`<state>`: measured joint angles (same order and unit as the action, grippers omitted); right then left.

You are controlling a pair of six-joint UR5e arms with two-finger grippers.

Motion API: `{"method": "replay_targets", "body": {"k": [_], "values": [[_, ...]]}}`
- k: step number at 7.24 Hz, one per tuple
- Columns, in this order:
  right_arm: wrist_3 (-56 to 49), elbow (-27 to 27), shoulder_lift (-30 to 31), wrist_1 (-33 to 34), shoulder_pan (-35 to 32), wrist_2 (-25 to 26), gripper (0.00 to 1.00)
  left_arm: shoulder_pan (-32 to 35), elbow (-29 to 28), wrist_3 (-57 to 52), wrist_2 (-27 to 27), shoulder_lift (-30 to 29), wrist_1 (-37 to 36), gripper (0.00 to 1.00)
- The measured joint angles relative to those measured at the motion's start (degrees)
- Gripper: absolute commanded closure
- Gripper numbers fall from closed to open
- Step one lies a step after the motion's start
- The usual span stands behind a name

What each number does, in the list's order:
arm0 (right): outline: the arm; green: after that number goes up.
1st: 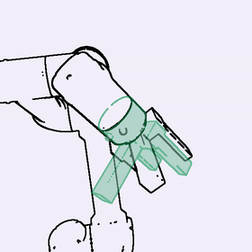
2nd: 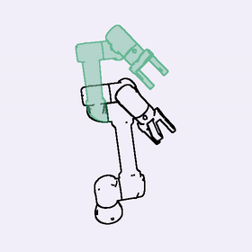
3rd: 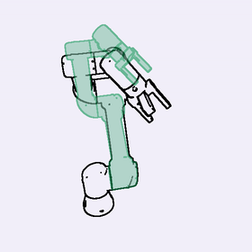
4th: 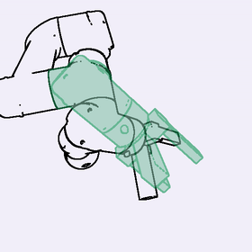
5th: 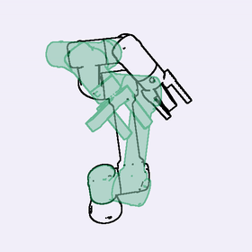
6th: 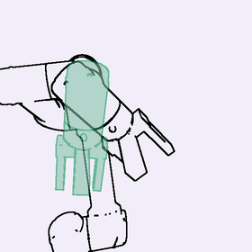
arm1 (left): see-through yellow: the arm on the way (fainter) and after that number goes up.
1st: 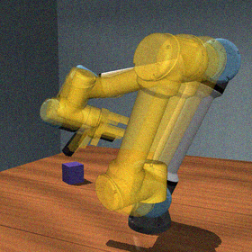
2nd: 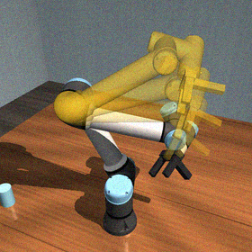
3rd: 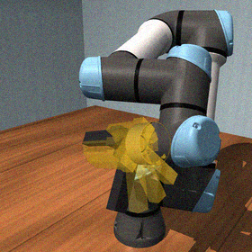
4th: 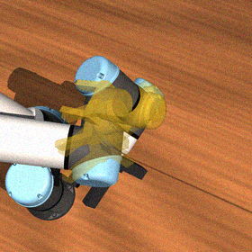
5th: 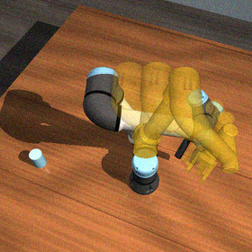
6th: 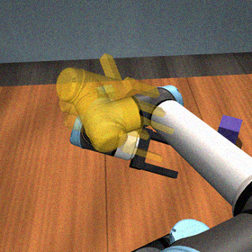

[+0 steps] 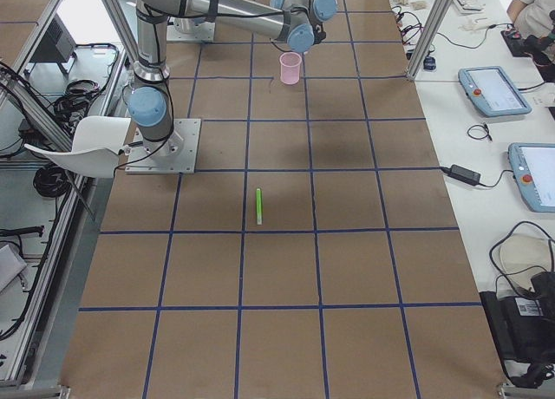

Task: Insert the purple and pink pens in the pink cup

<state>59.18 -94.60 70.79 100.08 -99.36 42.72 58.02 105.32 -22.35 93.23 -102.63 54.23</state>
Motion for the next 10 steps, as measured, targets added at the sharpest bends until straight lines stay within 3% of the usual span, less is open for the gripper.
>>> {"method": "replay_targets", "body": {"k": [3, 7, 8, 10], "values": [[2.85, -1.45, -1.40, -0.65, -0.41, -0.73, 1.00, 6.39, -0.96, 7.26, 0.45, 2.15, 0.12, 1.00], [3.07, -4.72, -0.73, -0.21, -0.79, -2.71, 1.00, 8.23, -1.34, 9.79, 0.43, 2.91, 0.13, 1.00], [2.79, -5.56, -0.76, -0.08, -0.80, -2.77, 0.90, 8.37, -1.39, 9.79, 0.28, 3.09, 0.11, 1.00], [2.14, -6.57, -0.80, 0.10, -0.70, -2.42, 0.31, 8.55, -1.43, 9.78, 0.08, 3.21, 0.09, 1.00]]}}
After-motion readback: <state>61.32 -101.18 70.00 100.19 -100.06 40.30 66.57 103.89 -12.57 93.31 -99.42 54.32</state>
